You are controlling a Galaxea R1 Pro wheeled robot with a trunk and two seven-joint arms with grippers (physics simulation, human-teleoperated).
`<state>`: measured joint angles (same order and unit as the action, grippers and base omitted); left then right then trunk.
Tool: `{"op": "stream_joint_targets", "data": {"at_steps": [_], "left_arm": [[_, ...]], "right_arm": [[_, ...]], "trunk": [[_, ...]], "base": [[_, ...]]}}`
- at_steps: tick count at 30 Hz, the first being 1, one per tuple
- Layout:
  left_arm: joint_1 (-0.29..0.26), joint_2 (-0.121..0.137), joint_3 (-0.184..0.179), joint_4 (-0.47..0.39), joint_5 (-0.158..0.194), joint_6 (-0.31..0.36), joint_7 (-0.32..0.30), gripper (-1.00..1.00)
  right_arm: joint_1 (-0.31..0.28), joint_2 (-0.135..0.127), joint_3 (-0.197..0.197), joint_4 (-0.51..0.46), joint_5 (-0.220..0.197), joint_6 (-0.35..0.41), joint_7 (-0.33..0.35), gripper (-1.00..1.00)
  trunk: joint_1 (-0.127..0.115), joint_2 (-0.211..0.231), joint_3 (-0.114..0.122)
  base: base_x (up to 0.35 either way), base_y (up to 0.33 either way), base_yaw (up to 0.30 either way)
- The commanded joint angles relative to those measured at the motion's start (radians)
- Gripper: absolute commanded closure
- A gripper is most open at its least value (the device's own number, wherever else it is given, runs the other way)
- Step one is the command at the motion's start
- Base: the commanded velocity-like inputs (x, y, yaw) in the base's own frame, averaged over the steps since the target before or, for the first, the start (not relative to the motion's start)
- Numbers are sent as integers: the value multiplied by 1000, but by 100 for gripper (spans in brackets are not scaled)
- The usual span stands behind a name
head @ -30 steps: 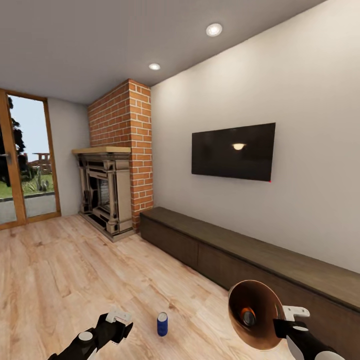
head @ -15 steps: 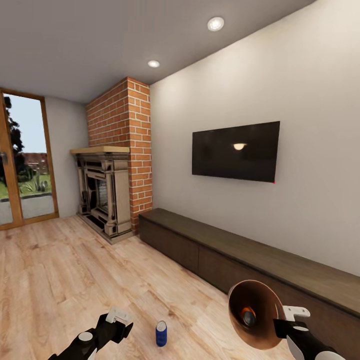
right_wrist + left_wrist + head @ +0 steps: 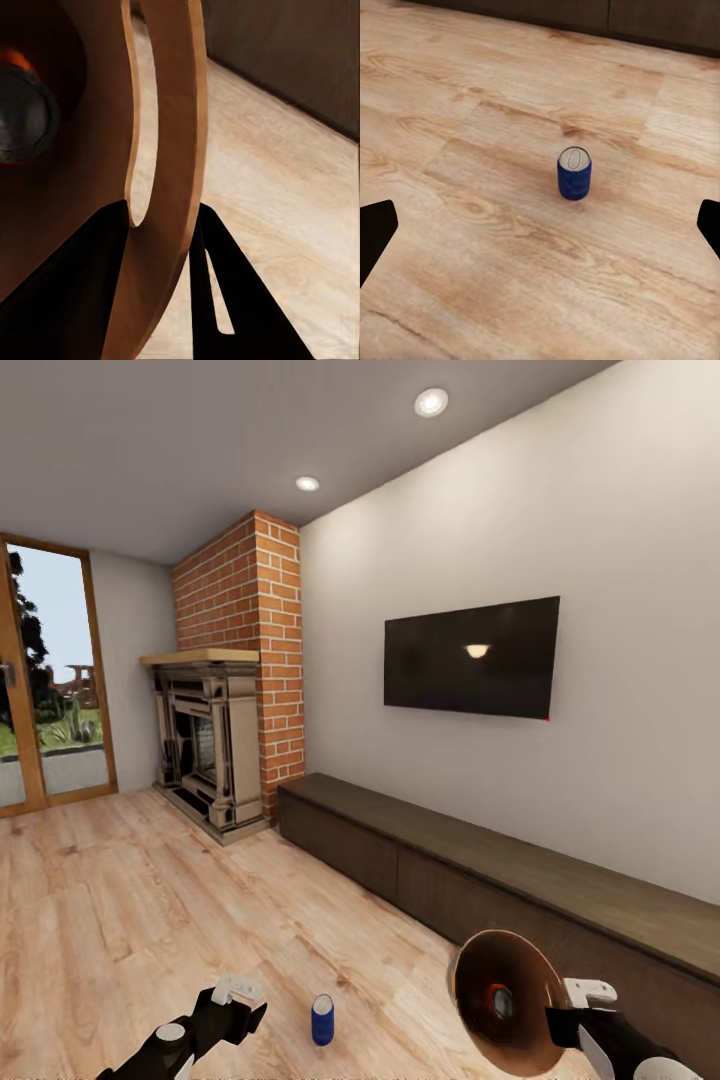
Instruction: Put the three can of soda from the living room inside the tash can in the kitchen.
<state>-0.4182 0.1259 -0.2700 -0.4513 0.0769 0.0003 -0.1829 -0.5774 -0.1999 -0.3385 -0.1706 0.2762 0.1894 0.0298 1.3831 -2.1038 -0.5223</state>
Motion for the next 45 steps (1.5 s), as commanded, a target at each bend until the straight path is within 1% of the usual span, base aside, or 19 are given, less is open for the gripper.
{"op": "stream_joint_targets", "data": {"at_steps": [1,3,5,7,8,10,11,13,14,15,16,18,19,24,29,33,34,40,45], "left_arm": [[0,0,0,0,0,0,0,-100],[0,0,0,0,1,1,0,-100],[0,0,0,0,1,1,0,-100],[0,0,0,0,1,1,0,-100],[-1,0,0,0,1,1,0,-100],[-1,0,0,0,1,1,0,-100],[-1,0,0,0,1,1,0,-100],[-1,0,0,0,1,1,0,-100],[-1,0,0,0,1,1,0,-100],[-1,0,0,0,1,1,0,-100],[-1,0,0,1,1,1,0,-100],[-1,-1,0,1,1,1,0,-100],[-1,-1,-1,1,1,1,0,-100],[-1,-1,-1,2,1,1,0,-100],[0,-1,-1,2,1,1,0,-100],[0,-2,-2,2,1,1,0,-100],[0,-3,-2,1,1,0,0,-100],[-1,-4,-2,1,1,3,0,-100],[-2,-20,-3,2,-2,62,-1,-100]], "right_arm": [[-3,-1,0,-11,-3,43,13,100],[-9,-2,2,-31,-3,123,25,100],[-23,2,9,-97,1,256,37,100],[-29,4,11,-139,3,323,41,100],[-39,4,13,-181,4,400,43,100],[-59,2,16,-214,5,476,46,100],[-85,-2,17,-237,5,542,48,100],[-115,-4,21,-251,6,598,49,100],[-144,-6,27,-260,9,646,49,100],[-159,-6,31,-263,12,667,49,100],[-189,-7,39,-267,23,707,49,100],[-220,-7,44,-269,39,744,49,100],[-247,-7,48,-268,54,777,50,100],[-302,-5,53,-266,74,842,54,100],[-338,-10,53,-264,77,858,57,100],[-352,-21,53,-251,78,858,73,100],[-357,-29,53,-232,80,858,85,100],[-359,-34,54,-220,81,858,92,100],[-359,-33,55,-217,81,858,94,100]], "trunk": [[4,-7,-3],[12,-21,-9],[19,-35,-16],[27,-49,-22],[31,-56,-25],[38,-70,-31],[42,-77,-34],[50,-91,-41],[54,-98,-44],[58,-105,-47],[61,-112,-50],[69,-126,-56],[73,-133,-59],[92,-168,-75],[111,-203,-91],[127,-231,-103],[127,-231,-103],[127,-231,-103],[127,-231,-103]], "base": [[0,0,0],[0,0,0],[0,0,0],[0,0,0],[0,0,0],[0,0,0],[0,0,0],[0,0,0],[0,0,0],[0,0,0],[0,0,0],[0,0,0],[0,0,0],[0,0,0],[0,0,0],[0,0,0],[0,0,0],[1,0,0],[181,0,0]]}}
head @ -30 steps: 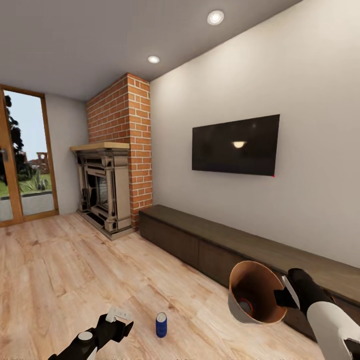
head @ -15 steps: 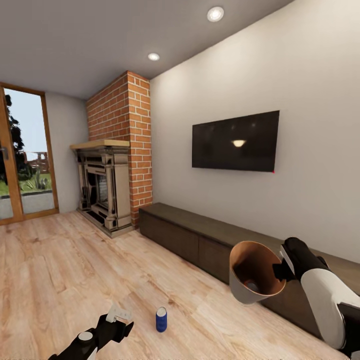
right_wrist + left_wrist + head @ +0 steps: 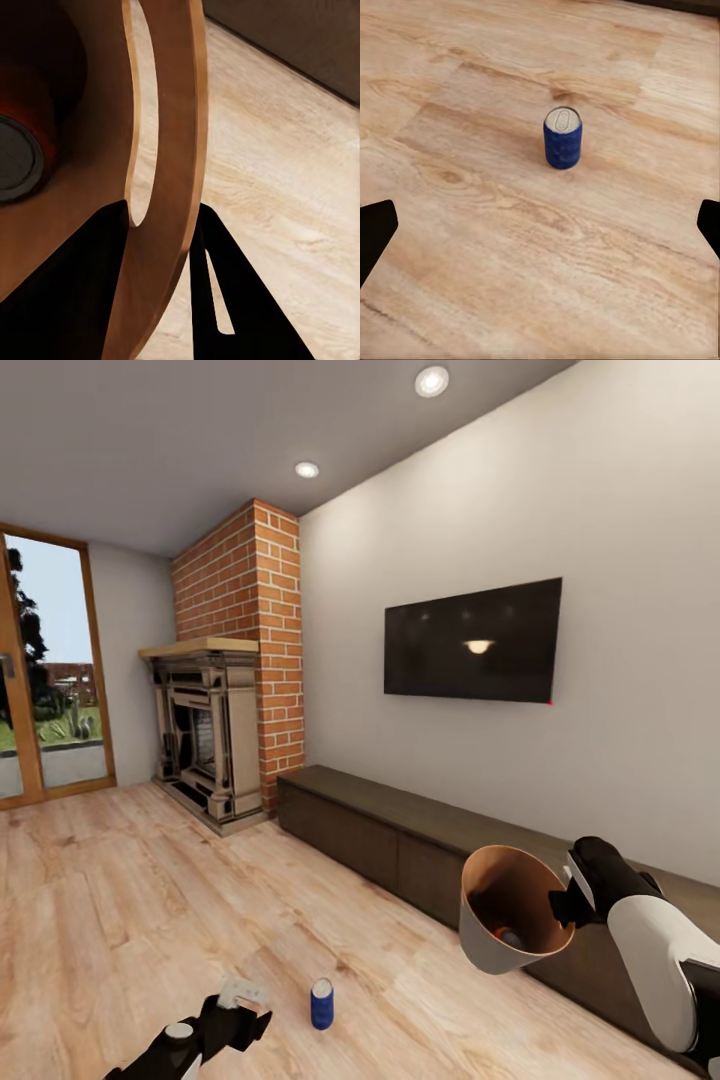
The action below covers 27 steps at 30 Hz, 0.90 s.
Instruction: Put the three can of soda from the living room inside the tash can in the kitchen.
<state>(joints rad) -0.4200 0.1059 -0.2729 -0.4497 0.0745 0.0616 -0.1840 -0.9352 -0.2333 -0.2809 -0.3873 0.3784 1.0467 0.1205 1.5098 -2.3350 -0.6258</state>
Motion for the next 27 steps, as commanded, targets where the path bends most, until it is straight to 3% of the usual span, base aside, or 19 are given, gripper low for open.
{"op": "stream_joint_targets", "data": {"at_steps": [1,12,27], "left_arm": [[0,-3,0,0,1,22,0,-100],[0,-9,1,-6,5,50,0,-100],[0,-9,1,-3,4,43,1,-100]], "right_arm": [[-1,0,-3,0,-21,1,3,100],[1,0,-3,1,-21,1,4,100],[7,2,-4,-1,-20,1,4,100]], "trunk": [[0,0,0],[0,0,0],[0,0,0]], "base": [[270,0,0],[267,0,0],[18,0,0]]}}
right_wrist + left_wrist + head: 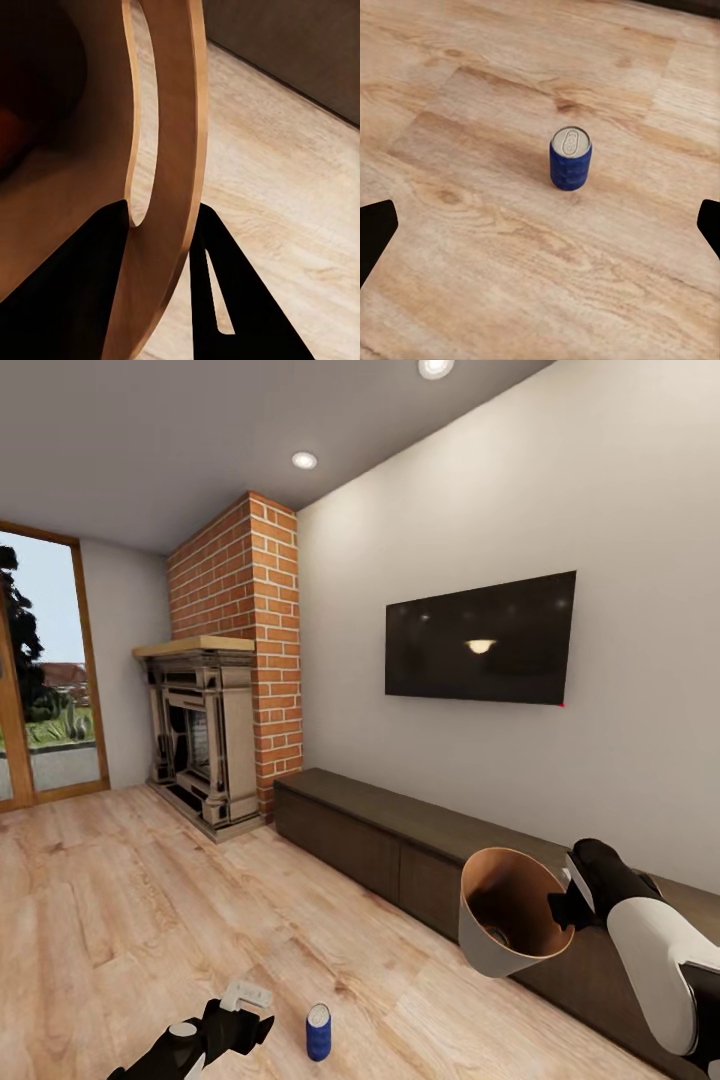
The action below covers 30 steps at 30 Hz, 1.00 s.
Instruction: Put the three can of soda from the living room inside the tash can in the kitchen.
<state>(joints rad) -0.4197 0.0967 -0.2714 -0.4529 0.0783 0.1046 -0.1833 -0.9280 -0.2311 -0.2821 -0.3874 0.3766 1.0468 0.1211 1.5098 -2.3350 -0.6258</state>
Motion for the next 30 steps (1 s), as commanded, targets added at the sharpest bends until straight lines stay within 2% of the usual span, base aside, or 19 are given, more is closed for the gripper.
{"op": "stream_joint_targets", "data": {"at_steps": [1,9,12,16,18,21,22,23,24,27,30], "left_arm": [[0,0,0,0,0,0,0,-100],[0,0,0,-1,0,1,0,-100],[-1,-1,-1,-3,0,11,1,-100],[-30,-10,-1,-2,-2,31,2,-100],[-64,-17,-2,-5,-2,48,2,-100],[-138,-20,-2,-1,-3,101,-5,-100],[-183,-21,-1,1,-3,160,-9,-100],[-204,-22,-1,1,-3,192,-11,-100],[-239,-24,-1,1,-1,252,-16,-100],[-279,-37,-2,-2,5,327,-22,-100],[-294,-53,-3,0,7,355,-26,-100]], "right_arm": [[-1,0,-3,-1,-18,0,3,100],[3,-9,-7,-1,-19,-35,3,100],[5,-26,-7,0,-21,-44,4,100],[6,-33,-6,0,-22,-47,4,100],[6,-34,-5,1,-22,-48,5,100],[6,-34,-5,1,-22,-48,5,100],[6,-34,-5,1,-22,-48,5,100],[6,-33,-5,1,-22,-48,5,100],[6,-32,-5,1,-22,-48,5,100],[6,-29,-4,1,-22,-48,5,100],[6,-28,-4,1,-22,-48,5,100]], "trunk": [[0,0,0],[0,0,0],[0,0,0],[0,0,0],[0,0,0],[0,0,0],[0,0,0],[0,0,0],[0,0,0],[0,0,0],[0,0,0]], "base": [[0,0,0],[0,0,0],[48,7,0],[149,38,0],[116,16,0],[68,7,0],[34,3,0],[27,3,0],[18,2,0],[11,1,0],[5,0,0]]}}
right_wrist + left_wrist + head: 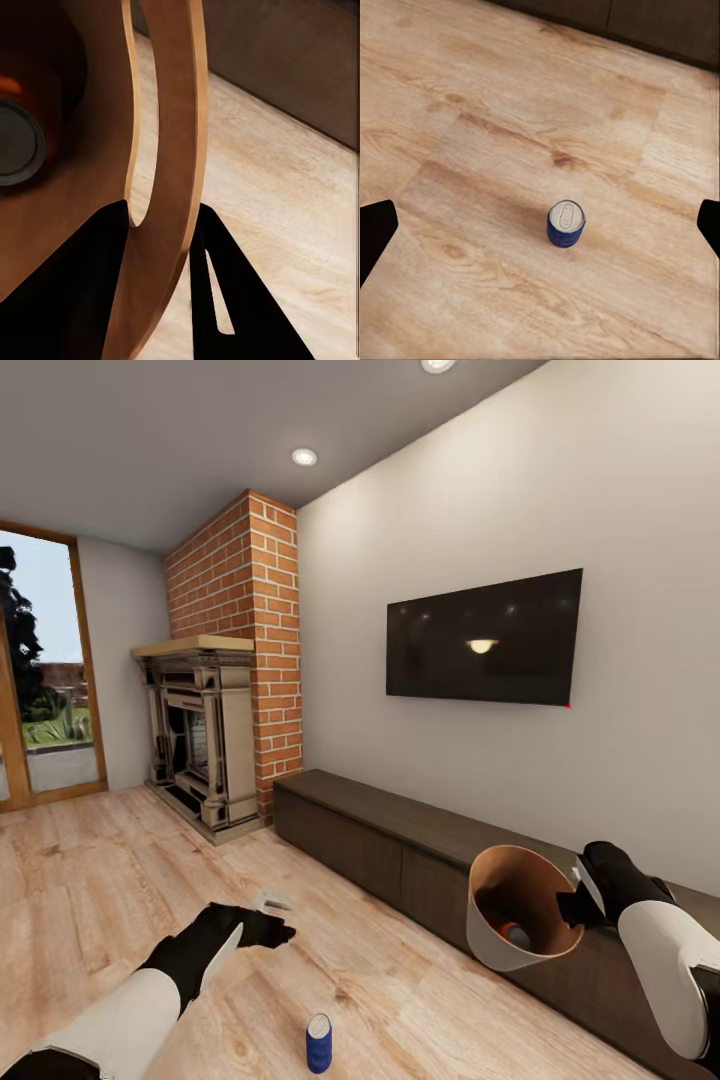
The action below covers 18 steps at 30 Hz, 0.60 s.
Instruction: Put the three can of soda from the living room inside the tash can in the kitchen.
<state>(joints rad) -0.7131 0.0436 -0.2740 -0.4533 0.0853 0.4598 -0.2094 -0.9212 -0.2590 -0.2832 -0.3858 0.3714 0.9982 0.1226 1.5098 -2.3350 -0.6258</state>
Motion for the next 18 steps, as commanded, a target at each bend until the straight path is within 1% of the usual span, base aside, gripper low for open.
{"op": "stream_joint_targets", "data": {"at_steps": [1,3,4,8,9,10,14,18], "left_arm": [[-11,-10,0,2,-1,15,-2,-100],[-24,-23,1,3,-2,47,-8,-100],[-29,-31,1,3,-2,75,-18,-100],[-35,-51,0,2,-1,131,-37,-100],[-37,-63,0,2,-2,150,-41,-100],[-38,-81,-1,3,-3,170,-43,-100],[-38,-91,-3,4,-4,180,-42,-100],[-38,-94,-3,3,-3,183,-42,-100]], "right_arm": [[-1,1,-3,-1,-17,0,3,100],[-1,1,-2,-1,-17,0,3,100],[-1,1,-2,-1,-17,0,3,100],[-1,1,-2,-1,-16,0,3,100],[-1,2,-2,-1,-17,0,3,100],[-1,2,-2,-1,-16,0,3,100],[-1,3,-2,-1,-16,0,3,100],[0,5,-1,-1,-15,0,3,100]], "trunk": [[0,0,0],[0,0,0],[0,0,0],[0,0,0],[0,0,0],[0,0,0],[0,0,0],[0,0,0]], "base": [[2,0,0],[1,0,0],[0,0,0],[0,0,0],[0,0,0],[0,0,0],[0,0,0],[0,0,0]]}}
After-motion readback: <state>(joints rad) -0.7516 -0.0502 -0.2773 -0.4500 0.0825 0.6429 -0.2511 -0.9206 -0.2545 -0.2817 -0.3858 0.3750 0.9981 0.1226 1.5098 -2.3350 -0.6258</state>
